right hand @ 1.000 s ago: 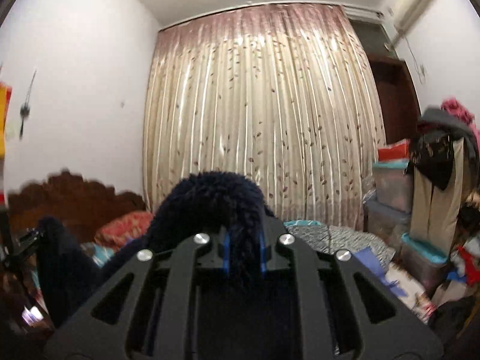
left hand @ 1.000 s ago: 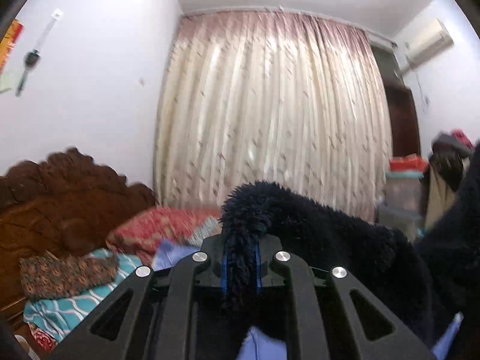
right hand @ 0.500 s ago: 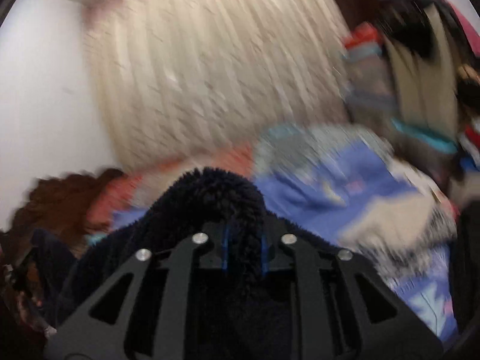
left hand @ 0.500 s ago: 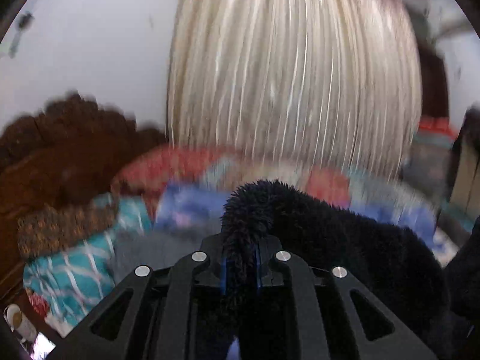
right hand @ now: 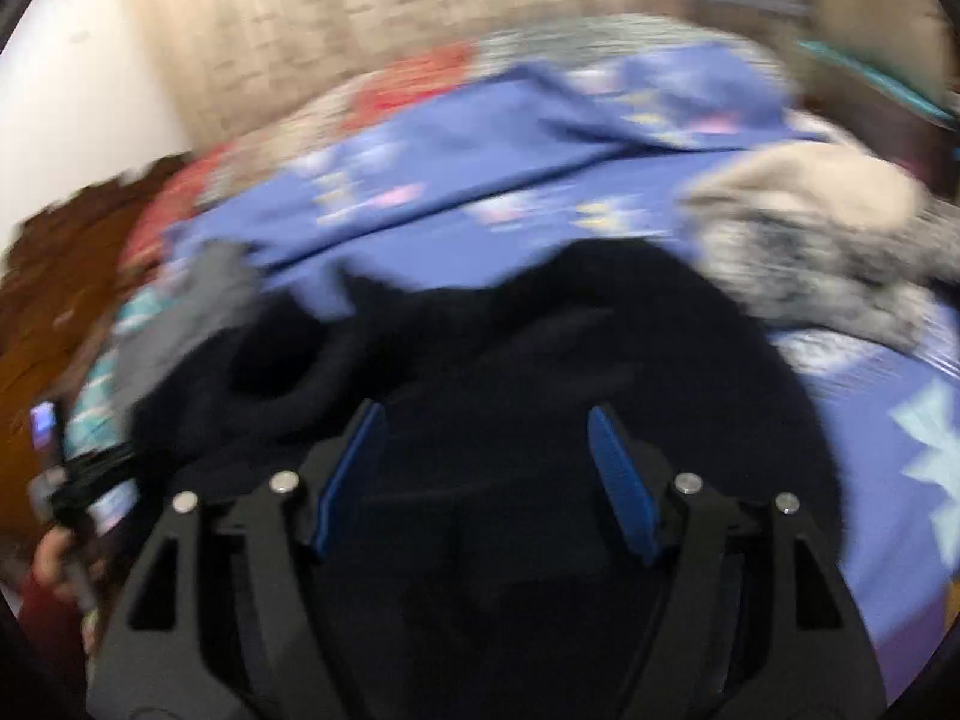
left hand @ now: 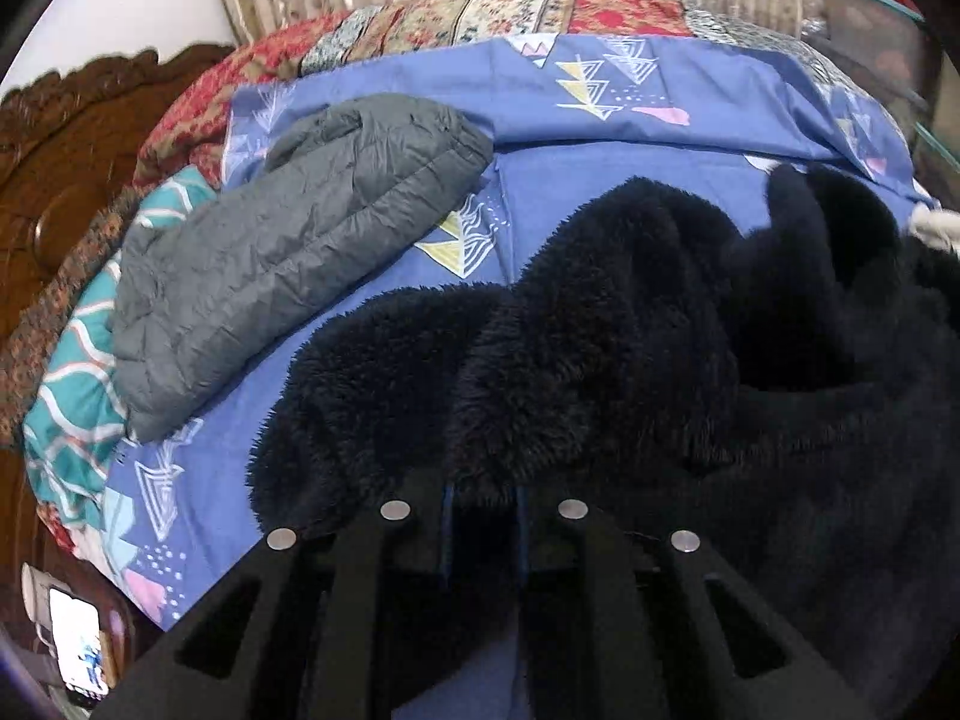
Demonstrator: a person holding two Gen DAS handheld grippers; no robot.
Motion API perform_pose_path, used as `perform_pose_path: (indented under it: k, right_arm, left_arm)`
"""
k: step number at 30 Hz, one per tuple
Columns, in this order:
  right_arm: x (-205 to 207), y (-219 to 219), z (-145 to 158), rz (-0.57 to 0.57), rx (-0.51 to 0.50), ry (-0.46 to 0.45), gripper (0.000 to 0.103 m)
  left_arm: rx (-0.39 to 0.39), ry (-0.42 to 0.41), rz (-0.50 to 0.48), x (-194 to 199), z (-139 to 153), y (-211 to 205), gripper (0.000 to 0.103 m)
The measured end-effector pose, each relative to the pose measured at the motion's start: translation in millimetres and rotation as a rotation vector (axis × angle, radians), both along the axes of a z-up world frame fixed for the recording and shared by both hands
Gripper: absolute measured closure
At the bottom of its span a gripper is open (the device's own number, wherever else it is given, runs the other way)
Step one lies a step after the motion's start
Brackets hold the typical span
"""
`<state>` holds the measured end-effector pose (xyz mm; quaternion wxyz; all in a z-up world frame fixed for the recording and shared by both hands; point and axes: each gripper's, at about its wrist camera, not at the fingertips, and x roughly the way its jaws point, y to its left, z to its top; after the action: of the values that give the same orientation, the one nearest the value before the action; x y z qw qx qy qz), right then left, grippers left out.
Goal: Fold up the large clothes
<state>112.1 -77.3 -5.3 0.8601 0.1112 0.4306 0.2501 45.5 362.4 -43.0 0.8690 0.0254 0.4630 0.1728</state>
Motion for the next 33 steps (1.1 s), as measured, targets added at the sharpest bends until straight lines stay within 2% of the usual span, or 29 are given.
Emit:
perform_pose_path:
  k: [3, 5, 8, 10, 11, 13, 15, 17, 20, 21, 22, 23, 25, 27, 29, 33]
  right_arm:
    - [20, 38, -11, 0.097, 0.082, 0.084, 0.034]
    - [44, 65, -27, 0.135, 0.148, 0.175, 0.032]
    - [82, 95, -59, 0.111, 0.190, 0.333, 0.028]
    - [108, 114, -85, 0.100, 0.214, 0.449, 0.031]
    - [122, 125, -97, 0.113, 0.235, 0.512, 0.053]
    - [142, 142, -104, 0.124, 0.264, 0.566, 0.088]
    - [167, 153, -86, 0.122, 0.316, 0.519, 0.090]
    - [202, 164, -51, 0.107, 0.359, 0.416, 0.090]
    - [252, 170, -17, 0.024, 0.373, 0.296, 0.090]
    - [263, 172, -13, -0.011, 0.341, 0.274, 0.088]
    - [273, 172, -16, -0.056, 0.301, 0.266, 0.081]
    - [283, 169, -25, -0.131, 0.257, 0.282, 0.053]
    - [285, 161, -43, -0.238, 0.236, 0.319, 0.017]
    - [277, 153, -56, -0.249, 0.279, 0.341, 0.017]
    - [262, 140, -67, -0.235, 0.312, 0.361, 0.017]
    - [223, 103, -70, -0.197, 0.335, 0.330, 0.017]
  left_arm:
    - [0.028, -0.030, -0.029, -8, 8, -7, 0.064]
    - [0.032, -0.044, -0.039, -9, 14, -6, 0.064]
    - [0.045, -0.047, -0.060, -12, 13, -3, 0.064]
    - [0.057, -0.044, -0.074, -12, 10, -2, 0.064]
    - [0.057, -0.046, -0.079, -11, 9, 0, 0.064]
    - [0.065, -0.057, -0.078, -8, 8, 4, 0.064]
    - [0.076, -0.075, -0.064, 0, 10, 10, 0.064]
    - [0.078, -0.101, -0.029, 17, 17, 23, 0.064]
    - [0.061, -0.146, 0.033, 48, 25, 42, 0.064]
    - [0.046, -0.152, 0.055, 61, 25, 51, 0.062]
    - [0.039, -0.148, 0.073, 71, 22, 56, 0.061]
    - [0.037, -0.135, 0.090, 81, 17, 61, 0.057]
    - [0.043, -0.088, 0.119, 102, 3, 71, 0.050]
    - [0.097, -0.009, 0.122, 121, -16, 77, 0.048]
    - [0.146, 0.035, 0.115, 128, -26, 77, 0.048]
    - [0.173, 0.052, 0.114, 122, -22, 81, 0.046]
